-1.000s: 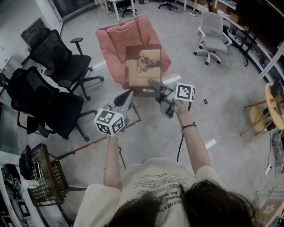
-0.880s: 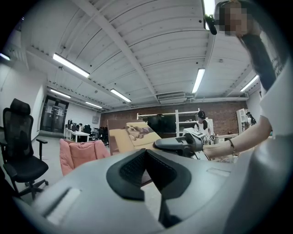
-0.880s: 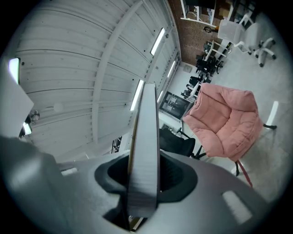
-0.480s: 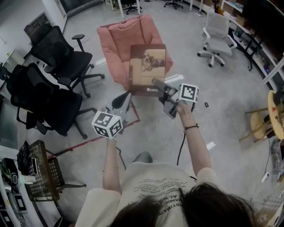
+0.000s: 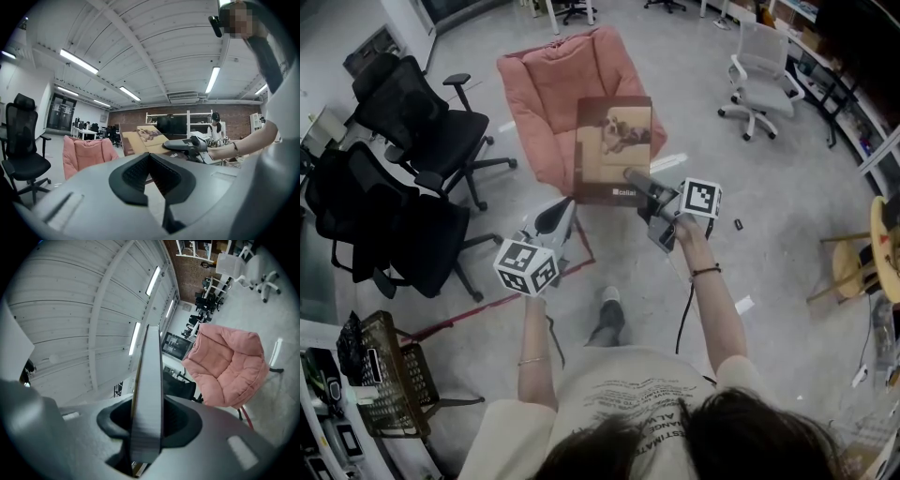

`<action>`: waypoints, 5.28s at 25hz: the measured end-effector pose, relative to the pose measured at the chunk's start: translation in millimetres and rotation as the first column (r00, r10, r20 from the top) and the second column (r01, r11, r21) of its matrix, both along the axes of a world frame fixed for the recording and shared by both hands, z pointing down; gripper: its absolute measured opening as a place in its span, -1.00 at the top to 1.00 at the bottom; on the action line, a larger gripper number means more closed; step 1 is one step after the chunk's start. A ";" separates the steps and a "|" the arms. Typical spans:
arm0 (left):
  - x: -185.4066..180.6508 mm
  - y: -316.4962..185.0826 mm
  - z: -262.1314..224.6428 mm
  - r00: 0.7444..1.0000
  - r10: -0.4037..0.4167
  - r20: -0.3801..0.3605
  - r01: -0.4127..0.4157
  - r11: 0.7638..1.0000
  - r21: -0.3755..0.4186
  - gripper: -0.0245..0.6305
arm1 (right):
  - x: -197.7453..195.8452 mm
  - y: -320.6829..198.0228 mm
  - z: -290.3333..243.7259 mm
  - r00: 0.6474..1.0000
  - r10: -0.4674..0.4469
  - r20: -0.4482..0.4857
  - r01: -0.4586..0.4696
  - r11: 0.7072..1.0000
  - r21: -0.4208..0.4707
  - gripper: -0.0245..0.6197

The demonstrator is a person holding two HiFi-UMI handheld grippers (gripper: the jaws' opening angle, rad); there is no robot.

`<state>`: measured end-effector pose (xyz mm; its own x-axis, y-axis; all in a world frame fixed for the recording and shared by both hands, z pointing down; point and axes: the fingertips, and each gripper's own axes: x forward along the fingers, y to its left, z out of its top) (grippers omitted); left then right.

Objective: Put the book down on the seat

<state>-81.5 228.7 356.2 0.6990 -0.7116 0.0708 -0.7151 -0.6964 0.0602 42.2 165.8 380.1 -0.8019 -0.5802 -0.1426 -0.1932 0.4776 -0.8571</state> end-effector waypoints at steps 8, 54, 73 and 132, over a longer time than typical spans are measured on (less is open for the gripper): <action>-2.6 -81.2 5.9 1.000 0.024 -0.004 -0.024 0.999 -0.021 0.96 | 2.0 -79.0 11.9 0.998 0.024 -0.051 -0.024 1.000 -0.005 0.47; -15.7 -415.9 70.3 0.991 -0.127 -0.050 0.115 0.973 -0.202 0.96 | -17.4 -412.8 99.2 0.973 -0.184 -0.136 0.152 0.964 -0.216 0.47; -21.7 -491.9 110.6 0.954 -0.295 -0.047 0.267 0.912 -0.311 0.96 | -32.5 -498.9 141.7 0.927 -0.354 -0.124 0.304 0.903 -0.303 0.47; -81.1 -548.2 365.4 0.939 -0.343 -0.024 0.266 0.770 -0.579 0.96 | -129.0 -549.8 452.7 0.792 -0.514 -0.331 0.254 0.769 -0.586 0.47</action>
